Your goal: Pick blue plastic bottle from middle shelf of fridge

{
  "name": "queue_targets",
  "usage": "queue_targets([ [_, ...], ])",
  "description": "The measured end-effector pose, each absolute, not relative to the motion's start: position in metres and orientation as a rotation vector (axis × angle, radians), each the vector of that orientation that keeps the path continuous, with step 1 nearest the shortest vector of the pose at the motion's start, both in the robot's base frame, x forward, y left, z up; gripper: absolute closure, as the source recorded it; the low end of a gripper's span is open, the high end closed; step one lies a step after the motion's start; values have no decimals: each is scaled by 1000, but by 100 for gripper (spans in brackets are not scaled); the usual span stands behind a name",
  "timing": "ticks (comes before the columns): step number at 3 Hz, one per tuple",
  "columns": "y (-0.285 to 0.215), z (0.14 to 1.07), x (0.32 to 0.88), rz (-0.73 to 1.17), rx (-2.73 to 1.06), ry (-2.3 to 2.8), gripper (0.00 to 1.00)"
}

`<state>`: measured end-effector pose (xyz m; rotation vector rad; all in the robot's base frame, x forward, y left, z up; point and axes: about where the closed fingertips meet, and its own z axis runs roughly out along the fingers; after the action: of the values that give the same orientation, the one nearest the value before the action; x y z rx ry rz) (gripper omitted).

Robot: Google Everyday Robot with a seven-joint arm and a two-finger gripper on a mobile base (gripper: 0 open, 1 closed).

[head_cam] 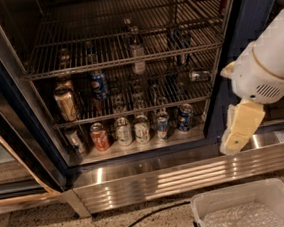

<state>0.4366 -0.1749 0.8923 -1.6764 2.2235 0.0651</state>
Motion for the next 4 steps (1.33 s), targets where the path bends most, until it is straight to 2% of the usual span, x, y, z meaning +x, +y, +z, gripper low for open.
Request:
queue_targets([
  [2,-121,789,435,117,-1727,2120,0],
  [3,-117,782,437,116,-1742,2118,0],
  [4,-109,760,461,161,-1663,2118,0],
])
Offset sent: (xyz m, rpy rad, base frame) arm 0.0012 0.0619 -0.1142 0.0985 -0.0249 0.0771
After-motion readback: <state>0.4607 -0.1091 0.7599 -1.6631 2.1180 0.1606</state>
